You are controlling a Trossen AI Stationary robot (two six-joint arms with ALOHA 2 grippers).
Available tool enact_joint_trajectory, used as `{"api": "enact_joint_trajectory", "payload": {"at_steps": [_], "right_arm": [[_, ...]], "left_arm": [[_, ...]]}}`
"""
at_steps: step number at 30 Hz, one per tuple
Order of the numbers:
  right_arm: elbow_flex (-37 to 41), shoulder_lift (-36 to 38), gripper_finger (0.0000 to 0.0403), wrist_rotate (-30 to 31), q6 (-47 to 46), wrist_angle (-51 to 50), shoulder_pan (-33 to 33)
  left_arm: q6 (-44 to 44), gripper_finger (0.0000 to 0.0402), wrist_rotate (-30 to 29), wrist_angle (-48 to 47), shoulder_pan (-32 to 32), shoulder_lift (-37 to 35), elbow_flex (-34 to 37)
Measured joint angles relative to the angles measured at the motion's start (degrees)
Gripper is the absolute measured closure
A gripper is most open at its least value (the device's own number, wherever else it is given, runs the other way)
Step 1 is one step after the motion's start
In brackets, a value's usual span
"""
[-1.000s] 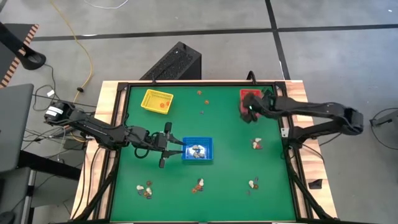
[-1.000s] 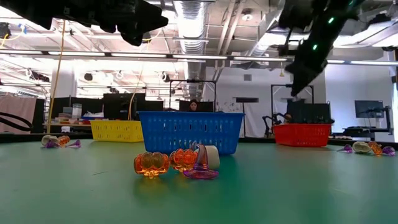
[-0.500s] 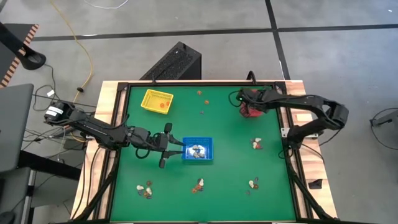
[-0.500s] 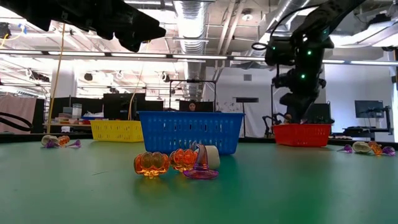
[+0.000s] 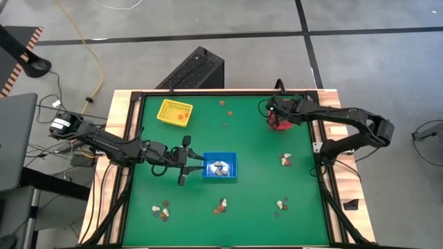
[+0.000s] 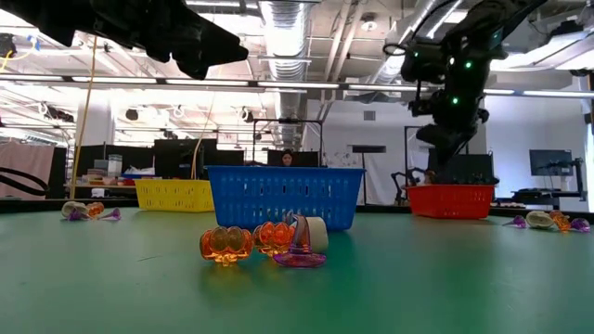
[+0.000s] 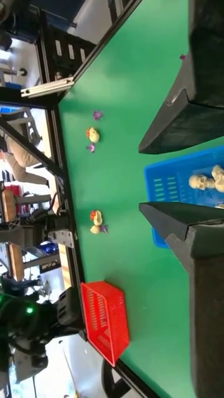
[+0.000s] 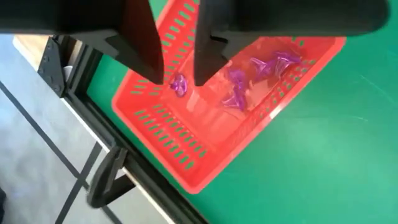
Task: Sort Halloween decoration
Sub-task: Put the purple witch hat toy into the red bin
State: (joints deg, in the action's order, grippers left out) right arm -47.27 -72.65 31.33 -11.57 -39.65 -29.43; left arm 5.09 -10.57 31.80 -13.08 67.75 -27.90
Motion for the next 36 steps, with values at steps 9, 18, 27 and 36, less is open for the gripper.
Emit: {"api": "enact_joint_trajectory", "payload": {"at_steps": [9,18,27,36], "right_arm": [[0.0,8.0,0.0197,-6.7,-2.4,-1.9,4.9],[0.0,13.8,0.0199,-13.3,-3.5,-1.5,24.7],[0.0,10.7,0.0202,-10.4,-2.0,4.7,44.9],[1.5,9.8,0.0202,-4.0,3.5,15.5,61.2]], "left_arm": [[-7.5,0.0277,0.1,-4.7,-0.2,0.0,0.0],[-20.1,0.0277,-1.2,-22.8,-0.4,-4.5,0.0],[-34.5,0.0277,-3.6,-35.0,0.6,-9.0,-0.3],[-47.2,0.0277,-1.2,-57.7,4.5,-9.3,-6.5]]}}
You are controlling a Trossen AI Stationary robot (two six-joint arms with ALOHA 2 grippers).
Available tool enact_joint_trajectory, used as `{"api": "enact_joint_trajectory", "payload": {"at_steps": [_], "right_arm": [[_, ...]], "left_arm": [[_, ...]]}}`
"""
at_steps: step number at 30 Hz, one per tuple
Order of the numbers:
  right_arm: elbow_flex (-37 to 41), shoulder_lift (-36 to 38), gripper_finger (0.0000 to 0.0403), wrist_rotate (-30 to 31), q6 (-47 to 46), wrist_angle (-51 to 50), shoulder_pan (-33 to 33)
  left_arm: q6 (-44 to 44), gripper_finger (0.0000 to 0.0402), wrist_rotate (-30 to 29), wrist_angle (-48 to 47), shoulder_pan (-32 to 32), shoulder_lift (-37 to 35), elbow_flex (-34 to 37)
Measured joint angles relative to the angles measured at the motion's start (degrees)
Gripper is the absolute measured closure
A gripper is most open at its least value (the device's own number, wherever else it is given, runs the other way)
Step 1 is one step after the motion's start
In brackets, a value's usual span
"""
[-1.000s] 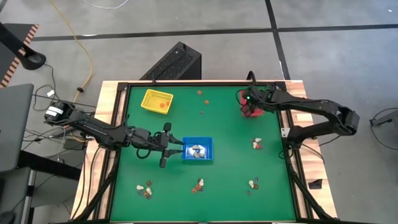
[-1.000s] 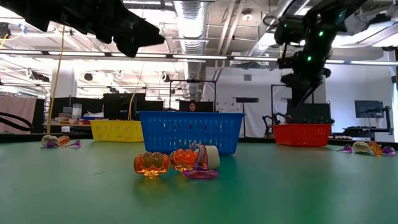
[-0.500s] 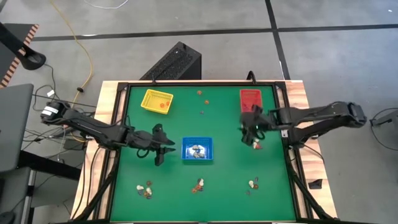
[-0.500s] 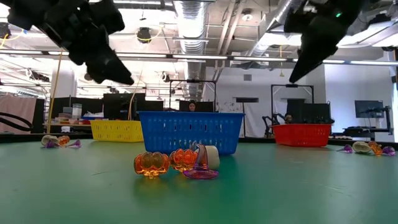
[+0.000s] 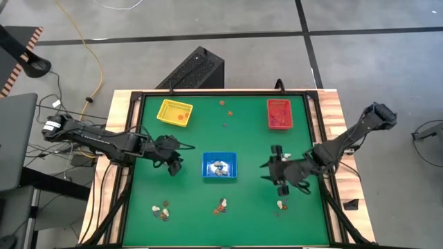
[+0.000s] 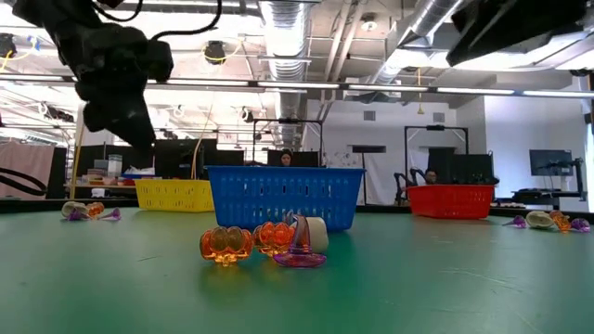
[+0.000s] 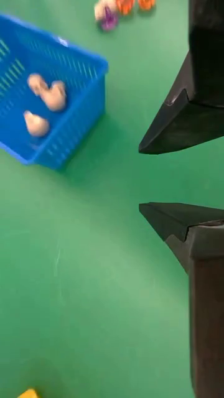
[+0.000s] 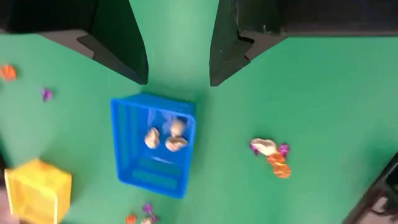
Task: Sort Halloween decoration
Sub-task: Put the purple witch hat toy into the red bin
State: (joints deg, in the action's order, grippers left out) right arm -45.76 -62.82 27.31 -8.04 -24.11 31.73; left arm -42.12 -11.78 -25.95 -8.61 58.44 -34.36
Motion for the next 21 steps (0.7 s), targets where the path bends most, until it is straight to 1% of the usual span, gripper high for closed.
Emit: {"api": "enact_joint_trajectory", "payload": {"at_steps": [4,6,9,12,14,17,21], "right_arm": [[3.6,0.3,0.0203,4.5,0.7,4.8,4.4],[5.8,0.3,0.0203,6.1,-1.8,6.7,5.8],[8.9,0.2,0.0203,6.4,-5.7,8.5,7.0],[9.8,0.3,0.0203,8.1,-4.6,8.3,7.7],[9.8,0.3,0.0203,9.2,-4.6,8.4,7.8],[9.8,0.3,0.0203,9.4,-4.1,8.6,7.7],[9.8,0.3,0.0203,9.2,-4.1,8.6,8.1]], "left_arm": [[6.3,0.0277,0.1,-0.8,1.1,2.6,0.0],[8.1,0.0277,0.2,-0.9,1.4,4.3,0.0],[8.5,0.0277,1.6,-3.7,1.4,6.6,0.0],[8.4,0.0277,3.0,-6.4,1.3,8.4,0.0],[8.4,0.0277,3.0,-6.8,1.3,9.3,0.0],[9.1,0.0277,2.0,-6.6,1.3,10.4,0.0],[11.2,0.0277,2.7,-6.7,1.3,12.7,0.0]]}}
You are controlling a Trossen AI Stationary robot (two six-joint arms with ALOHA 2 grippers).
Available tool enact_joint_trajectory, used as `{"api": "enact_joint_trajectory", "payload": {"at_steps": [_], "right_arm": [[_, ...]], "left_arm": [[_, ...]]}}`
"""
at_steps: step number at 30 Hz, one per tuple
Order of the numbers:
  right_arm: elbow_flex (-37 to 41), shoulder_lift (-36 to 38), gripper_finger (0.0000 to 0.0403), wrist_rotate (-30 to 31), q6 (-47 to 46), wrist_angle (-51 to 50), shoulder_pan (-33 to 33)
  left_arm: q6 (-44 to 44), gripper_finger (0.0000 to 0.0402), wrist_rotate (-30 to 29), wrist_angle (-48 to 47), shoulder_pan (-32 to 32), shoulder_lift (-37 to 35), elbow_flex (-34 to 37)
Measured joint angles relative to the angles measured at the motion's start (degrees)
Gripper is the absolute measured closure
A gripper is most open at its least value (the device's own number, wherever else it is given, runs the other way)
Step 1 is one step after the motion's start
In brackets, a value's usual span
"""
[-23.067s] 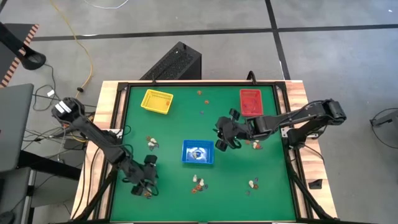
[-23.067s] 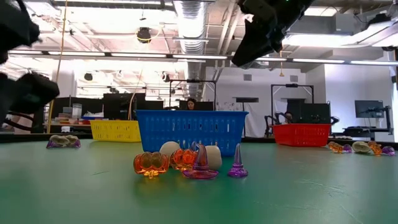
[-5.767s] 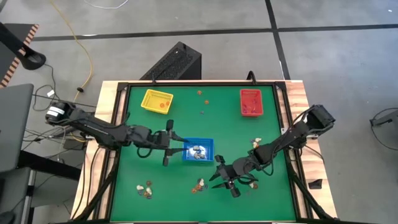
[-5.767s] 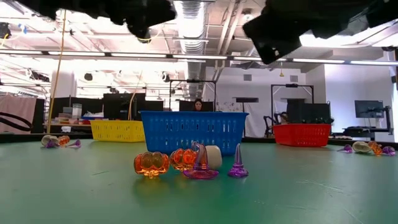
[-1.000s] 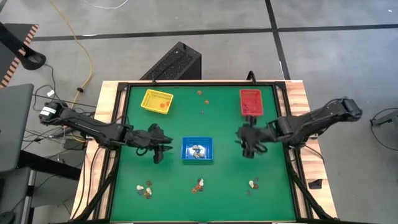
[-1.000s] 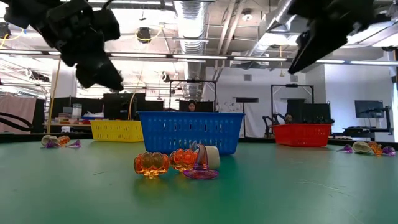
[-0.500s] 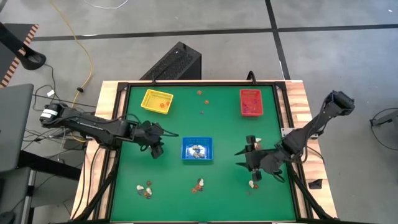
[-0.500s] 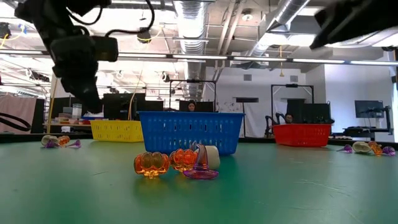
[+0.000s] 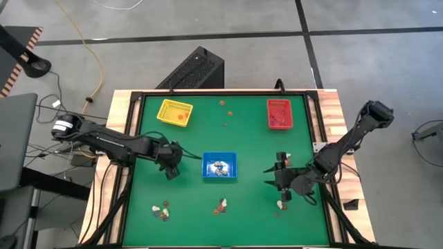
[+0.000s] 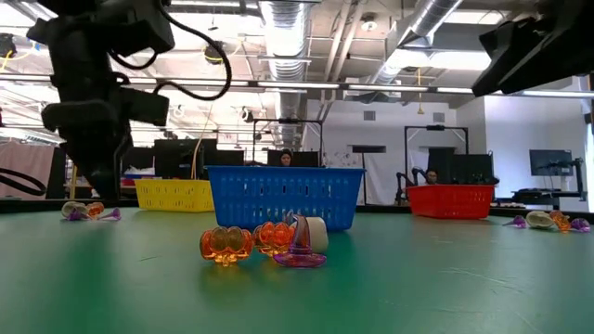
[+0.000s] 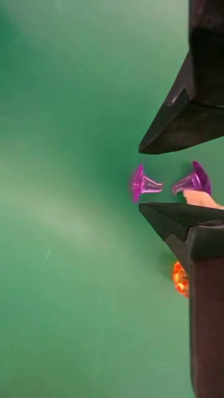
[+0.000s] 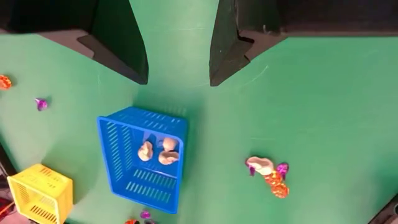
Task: Sort Halloween decoration
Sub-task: Put the purple witch hat toy into the red bin
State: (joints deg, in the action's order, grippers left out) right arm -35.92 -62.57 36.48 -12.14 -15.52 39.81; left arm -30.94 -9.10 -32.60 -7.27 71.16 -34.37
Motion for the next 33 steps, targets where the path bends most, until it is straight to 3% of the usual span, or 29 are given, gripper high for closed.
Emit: {"api": "enact_joint_trajectory", "payload": {"at_steps": [8,14,17,21,25,28,33], "right_arm": [[0.0,0.0,0.0203,-0.3,0.0,-0.1,1.2],[0.0,0.0,0.0203,-0.3,0.2,0.7,0.0],[0.0,0.0,0.0203,-0.3,0.1,1.1,-0.8],[0.0,-0.1,0.0203,-0.3,0.1,1.4,-1.8],[1.0,-0.5,0.0203,-0.3,0.1,2.6,-2.8],[1.3,-0.6,0.0203,-0.3,0.0,3.0,-3.9],[1.4,-0.6,0.0203,-0.3,-1.5,2.8,-5.3]], "left_arm": [[5.6,0.0277,10.7,8.1,-0.5,1.7,-2.4],[8.6,0.0276,11.5,9.9,-7.1,1.7,-11.3],[3.3,0.0276,13.7,9.9,-14.1,2.8,-13.0],[-11.8,0.0276,17.7,9.8,-24.1,5.3,-13.0],[-20.0,0.0276,14.6,10.0,-31.6,8.5,-13.0],[-22.6,0.0276,11.6,10.6,-34.8,11.2,-13.0],[-24.5,0.0276,12.1,12.1,-36.2,14.5,-13.0]]}}
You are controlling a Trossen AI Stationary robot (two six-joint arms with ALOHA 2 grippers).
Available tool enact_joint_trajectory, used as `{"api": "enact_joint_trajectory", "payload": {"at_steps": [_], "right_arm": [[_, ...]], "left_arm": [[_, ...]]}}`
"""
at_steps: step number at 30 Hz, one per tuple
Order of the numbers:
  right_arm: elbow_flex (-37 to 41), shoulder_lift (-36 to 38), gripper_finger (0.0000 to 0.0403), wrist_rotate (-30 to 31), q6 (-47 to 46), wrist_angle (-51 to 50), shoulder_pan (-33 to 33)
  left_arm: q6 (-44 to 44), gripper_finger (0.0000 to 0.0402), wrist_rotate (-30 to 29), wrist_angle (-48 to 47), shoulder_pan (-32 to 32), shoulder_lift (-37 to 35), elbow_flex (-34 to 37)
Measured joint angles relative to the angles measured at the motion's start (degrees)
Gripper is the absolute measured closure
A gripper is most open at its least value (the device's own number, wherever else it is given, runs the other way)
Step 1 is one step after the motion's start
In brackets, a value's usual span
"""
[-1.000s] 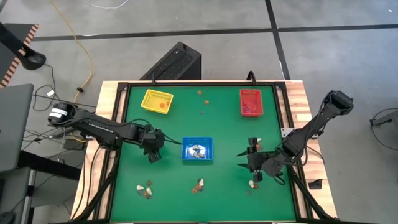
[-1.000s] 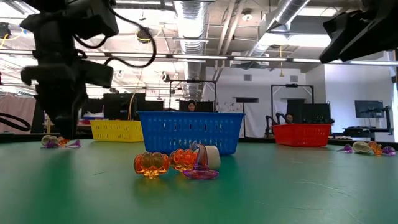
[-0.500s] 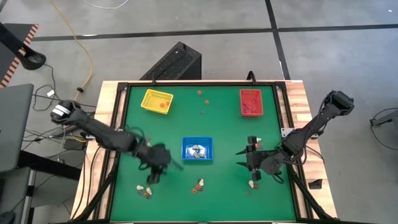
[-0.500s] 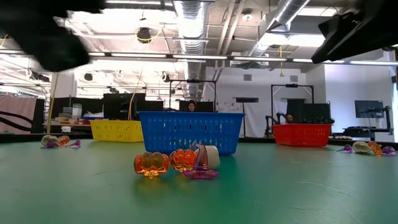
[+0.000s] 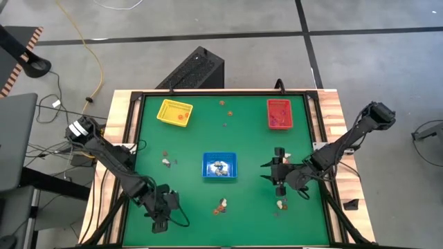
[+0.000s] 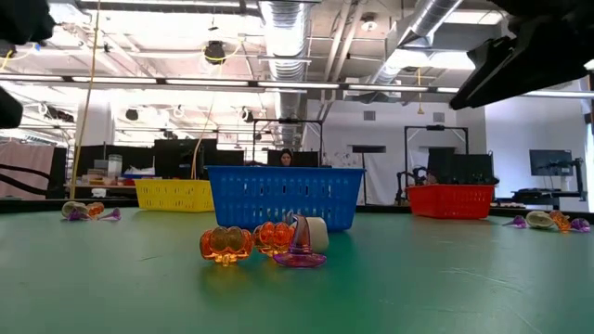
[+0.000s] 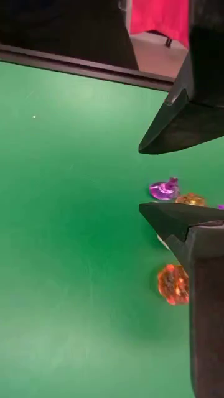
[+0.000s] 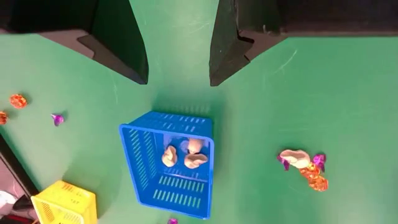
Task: Sort Halloween decoration
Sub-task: Put the purple witch hat toy into the red bin
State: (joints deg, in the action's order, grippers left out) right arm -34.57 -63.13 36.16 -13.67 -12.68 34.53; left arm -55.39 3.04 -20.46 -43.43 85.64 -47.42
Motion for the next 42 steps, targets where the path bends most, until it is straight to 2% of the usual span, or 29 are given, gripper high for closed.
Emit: {"api": "enact_joint_trajectory", "payload": {"at_steps": [8,22,30,37,42], "right_arm": [[0.0,0.0,0.0203,-0.1,0.0,0.1,-0.3],[0.0,0.0,0.0203,-0.1,0.0,1.3,-0.3],[0.0,0.0,0.0203,-0.2,0.0,1.4,-0.3],[0.0,0.0,0.0203,-0.2,0.1,1.6,-0.3],[0.0,0.0,0.0203,-0.2,0.1,1.7,-0.3]], "left_arm": [[1.3,0.0276,0.9,0.5,-2.1,0.8,0.0],[0.9,0.0276,-6.4,0.4,-5.8,0.8,0.0],[0.1,0.0277,-3.3,2.8,-6.2,5.0,0.0],[1.3,0.0277,-3.3,3.3,-6.2,6.3,0.0],[3.2,0.0302,-3.4,2.8,-6.2,6.3,0.0]]}}
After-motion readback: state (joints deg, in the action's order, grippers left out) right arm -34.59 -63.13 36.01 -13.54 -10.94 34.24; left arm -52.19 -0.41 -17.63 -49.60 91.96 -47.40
